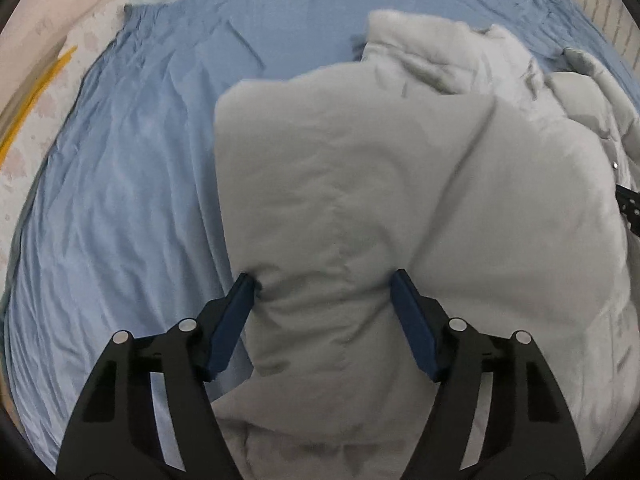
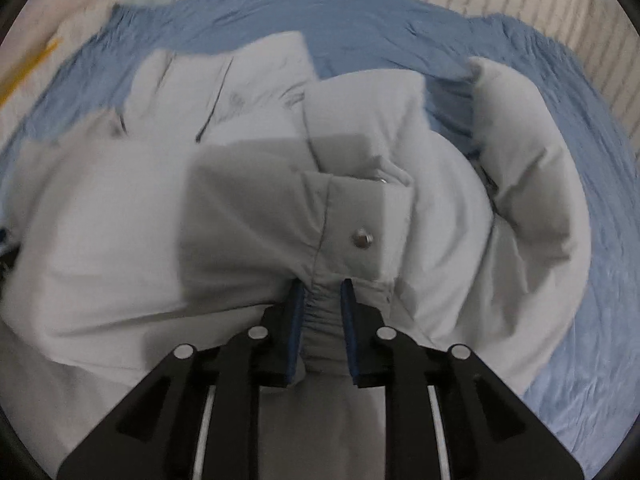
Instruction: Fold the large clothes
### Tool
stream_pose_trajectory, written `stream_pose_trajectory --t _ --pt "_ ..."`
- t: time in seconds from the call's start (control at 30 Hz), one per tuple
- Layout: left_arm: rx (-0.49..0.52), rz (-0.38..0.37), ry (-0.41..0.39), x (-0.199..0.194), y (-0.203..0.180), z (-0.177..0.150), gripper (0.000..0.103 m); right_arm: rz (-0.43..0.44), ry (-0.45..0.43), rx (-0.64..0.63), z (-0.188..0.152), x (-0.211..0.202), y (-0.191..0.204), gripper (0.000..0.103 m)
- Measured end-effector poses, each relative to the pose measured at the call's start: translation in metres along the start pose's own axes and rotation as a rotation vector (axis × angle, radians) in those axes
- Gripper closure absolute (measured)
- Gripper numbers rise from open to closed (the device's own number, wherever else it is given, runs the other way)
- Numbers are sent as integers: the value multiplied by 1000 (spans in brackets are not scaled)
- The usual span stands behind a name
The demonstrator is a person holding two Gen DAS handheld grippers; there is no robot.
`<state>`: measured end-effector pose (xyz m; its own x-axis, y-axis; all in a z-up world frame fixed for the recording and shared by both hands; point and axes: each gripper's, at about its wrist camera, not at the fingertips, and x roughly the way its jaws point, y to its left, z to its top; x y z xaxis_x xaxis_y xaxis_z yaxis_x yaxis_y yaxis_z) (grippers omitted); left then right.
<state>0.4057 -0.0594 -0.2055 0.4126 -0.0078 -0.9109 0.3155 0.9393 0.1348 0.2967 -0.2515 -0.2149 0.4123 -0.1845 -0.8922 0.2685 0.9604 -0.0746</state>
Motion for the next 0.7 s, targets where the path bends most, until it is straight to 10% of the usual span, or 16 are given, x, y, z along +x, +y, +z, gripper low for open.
stream_pose_trajectory --t 0.17,0.4,0.7 --pt "-22 -9 -40 -19 8 1 29 11 -41 16 6 -34 -18 77" --pt "-72 -2 -139 -62 30 2 9 -97 -168 158 29 -89 -127 35" --pt "-91 16 -101 -51 35 0 9 -157 -13 282 104 -4 -266 22"
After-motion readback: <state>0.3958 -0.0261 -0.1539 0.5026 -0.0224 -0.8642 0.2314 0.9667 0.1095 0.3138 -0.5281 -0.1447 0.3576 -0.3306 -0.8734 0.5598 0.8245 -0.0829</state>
